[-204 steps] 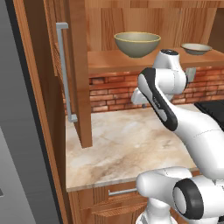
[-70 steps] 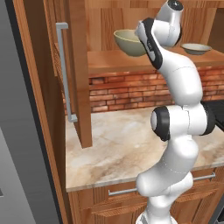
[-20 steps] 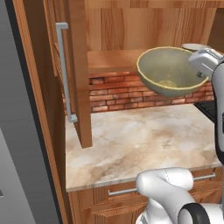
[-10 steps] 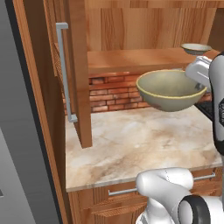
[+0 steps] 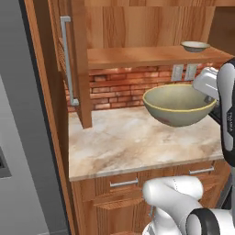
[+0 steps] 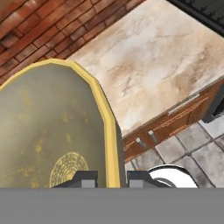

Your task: Take the smaller bowl and place it next to the appetizer plate on the dining counter , and place the larger bowl next to the plate with cooked food.

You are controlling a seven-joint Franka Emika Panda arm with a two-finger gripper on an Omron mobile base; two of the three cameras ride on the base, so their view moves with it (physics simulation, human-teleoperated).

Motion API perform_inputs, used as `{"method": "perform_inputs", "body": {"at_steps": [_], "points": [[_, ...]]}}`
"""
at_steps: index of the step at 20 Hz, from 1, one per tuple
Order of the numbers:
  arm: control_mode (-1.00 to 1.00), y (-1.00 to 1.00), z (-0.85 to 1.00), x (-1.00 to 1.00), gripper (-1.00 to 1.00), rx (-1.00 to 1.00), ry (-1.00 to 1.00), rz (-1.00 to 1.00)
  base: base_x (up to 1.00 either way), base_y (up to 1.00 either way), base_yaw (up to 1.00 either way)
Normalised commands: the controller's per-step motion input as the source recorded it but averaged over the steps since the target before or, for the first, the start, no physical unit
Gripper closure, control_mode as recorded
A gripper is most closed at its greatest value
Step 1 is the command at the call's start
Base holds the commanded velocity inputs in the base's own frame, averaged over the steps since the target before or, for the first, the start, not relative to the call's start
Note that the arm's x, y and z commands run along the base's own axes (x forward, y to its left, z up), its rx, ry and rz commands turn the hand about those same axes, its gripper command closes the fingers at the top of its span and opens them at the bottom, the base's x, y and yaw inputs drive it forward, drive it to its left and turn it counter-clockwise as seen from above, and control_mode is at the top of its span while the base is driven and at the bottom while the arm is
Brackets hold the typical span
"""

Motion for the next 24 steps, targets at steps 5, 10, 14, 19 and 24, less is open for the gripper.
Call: {"method": "perform_inputs", "body": {"at_steps": [5,10,14,19,24], "points": [[1.0,0.0,0.0,0.0,1.0,0.0,0.0,0.0,-0.99,0.0,0.0],[1.0,0.0,0.0,0.0,1.0,0.0,0.0,0.0,-0.99,0.0,0.0],[1.0,0.0,0.0,0.0,1.0,0.0,0.0,0.0,-0.73,0.03,0.01],[1.0,0.0,0.0,0.0,1.0,0.0,0.0,0.0,-0.4,0.11,0.16],[1.0,0.0,0.0,0.0,1.0,0.0,0.0,0.0,-0.17,0.08,0.33]]}}
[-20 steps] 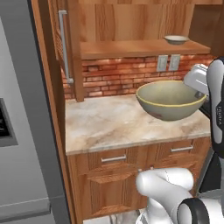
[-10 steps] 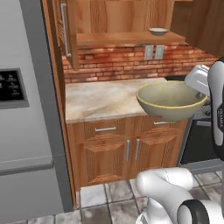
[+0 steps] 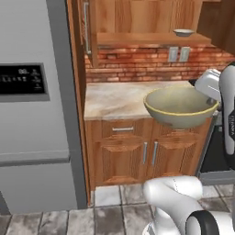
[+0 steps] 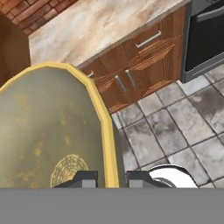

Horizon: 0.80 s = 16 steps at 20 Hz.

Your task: Take the smaller bowl and place it next to the appetizer plate on the dining counter , and place the larger bowl next to the plate with cooked food.

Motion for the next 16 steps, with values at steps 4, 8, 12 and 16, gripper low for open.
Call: {"method": "perform_inputs", "body": {"at_steps": [4,8,12,16], "points": [[1.0,0.0,0.0,0.0,1.0,0.0,0.0,0.0,-0.14,0.0,0.45],[1.0,0.0,0.0,0.0,1.0,0.0,0.0,0.0,-0.2,0.0,0.56],[1.0,0.0,0.0,0.0,1.0,0.0,0.0,0.0,-0.22,0.0,0.62],[1.0,0.0,0.0,0.0,1.0,0.0,0.0,0.0,-0.22,0.0,0.63]]}}
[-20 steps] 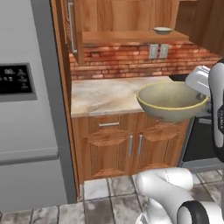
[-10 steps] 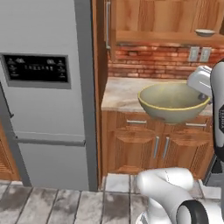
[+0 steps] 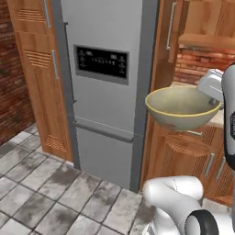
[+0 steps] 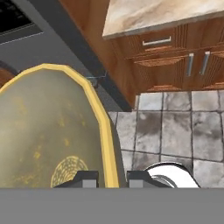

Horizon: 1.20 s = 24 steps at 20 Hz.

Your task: Take the smaller bowl and place it next to the appetizer plate on the dining counter , and place the larger bowl next to the plate with cooked food.

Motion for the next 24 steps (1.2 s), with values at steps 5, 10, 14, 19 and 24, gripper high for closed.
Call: {"method": "perform_inputs", "body": {"at_steps": [5,10,14,19,24], "points": [[1.0,0.0,0.0,0.0,1.0,0.0,0.0,0.0,-0.26,0.0,0.63],[1.0,0.0,0.0,0.0,1.0,0.0,0.0,0.0,-0.11,0.0,0.63],[1.0,0.0,0.0,0.0,1.0,0.0,0.0,0.0,0.0,0.01,0.62],[1.0,0.0,0.0,0.0,1.0,0.0,0.0,0.0,0.03,0.12,0.62],[1.0,0.0,0.0,0.0,1.0,0.0,0.0,0.0,0.17,0.11,0.65]]}}
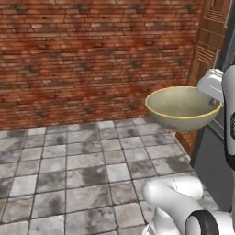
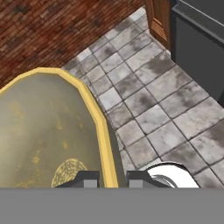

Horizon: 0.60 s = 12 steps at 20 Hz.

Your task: Take the smaller bowl and place it next to the appetizer plate on the dining counter , and place the larger bowl next to the plate with cooked food.

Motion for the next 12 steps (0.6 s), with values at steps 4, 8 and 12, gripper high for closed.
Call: {"method": "perform_inputs", "body": {"at_steps": [4,8,12], "points": [[1.0,0.0,0.0,0.0,1.0,0.0,0.0,0.0,0.14,0.0,0.68],[1.0,0.0,0.0,0.0,1.0,0.0,0.0,0.0,0.13,0.0,0.71],[1.0,0.0,0.0,0.0,1.0,0.0,0.0,0.0,0.25,0.0,0.73]]}}
